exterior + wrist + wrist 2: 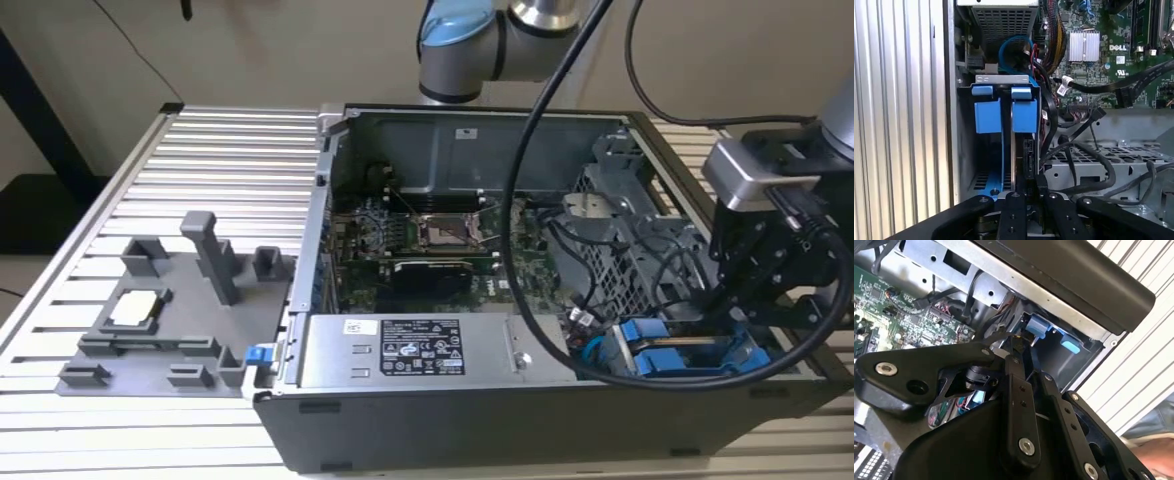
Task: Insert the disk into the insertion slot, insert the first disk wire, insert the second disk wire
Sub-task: 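Insert the first disk wire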
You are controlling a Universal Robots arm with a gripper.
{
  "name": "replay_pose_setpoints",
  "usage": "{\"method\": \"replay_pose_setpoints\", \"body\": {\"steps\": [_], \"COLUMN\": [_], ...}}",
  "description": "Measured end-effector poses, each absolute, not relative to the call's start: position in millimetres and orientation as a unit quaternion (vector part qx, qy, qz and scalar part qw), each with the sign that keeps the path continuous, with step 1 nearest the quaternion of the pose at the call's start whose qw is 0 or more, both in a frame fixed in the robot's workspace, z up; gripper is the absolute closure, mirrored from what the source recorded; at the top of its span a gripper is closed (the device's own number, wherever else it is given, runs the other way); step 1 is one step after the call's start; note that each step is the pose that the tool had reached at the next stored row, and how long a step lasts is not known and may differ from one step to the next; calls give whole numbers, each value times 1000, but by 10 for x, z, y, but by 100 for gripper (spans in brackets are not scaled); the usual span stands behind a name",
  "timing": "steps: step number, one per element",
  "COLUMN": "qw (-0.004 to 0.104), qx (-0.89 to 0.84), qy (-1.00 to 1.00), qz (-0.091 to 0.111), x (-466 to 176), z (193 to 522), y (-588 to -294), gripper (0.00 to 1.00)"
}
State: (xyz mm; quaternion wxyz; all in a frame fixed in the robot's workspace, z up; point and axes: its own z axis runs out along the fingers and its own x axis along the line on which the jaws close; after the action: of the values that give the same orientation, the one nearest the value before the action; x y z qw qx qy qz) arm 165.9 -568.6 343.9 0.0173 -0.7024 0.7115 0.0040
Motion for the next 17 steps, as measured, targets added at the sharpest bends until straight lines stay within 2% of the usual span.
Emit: {"method": "replay_pose_setpoints", "body": {"steps": [3, 17], "qw": [11, 10], "qx": [-702, -702], "qy": [712, 712], "qz": [7, 6], "x": [1658, 1670], "z": [3437, 3417], "y": [-5678, -5666], "gripper": [81, 81]}}
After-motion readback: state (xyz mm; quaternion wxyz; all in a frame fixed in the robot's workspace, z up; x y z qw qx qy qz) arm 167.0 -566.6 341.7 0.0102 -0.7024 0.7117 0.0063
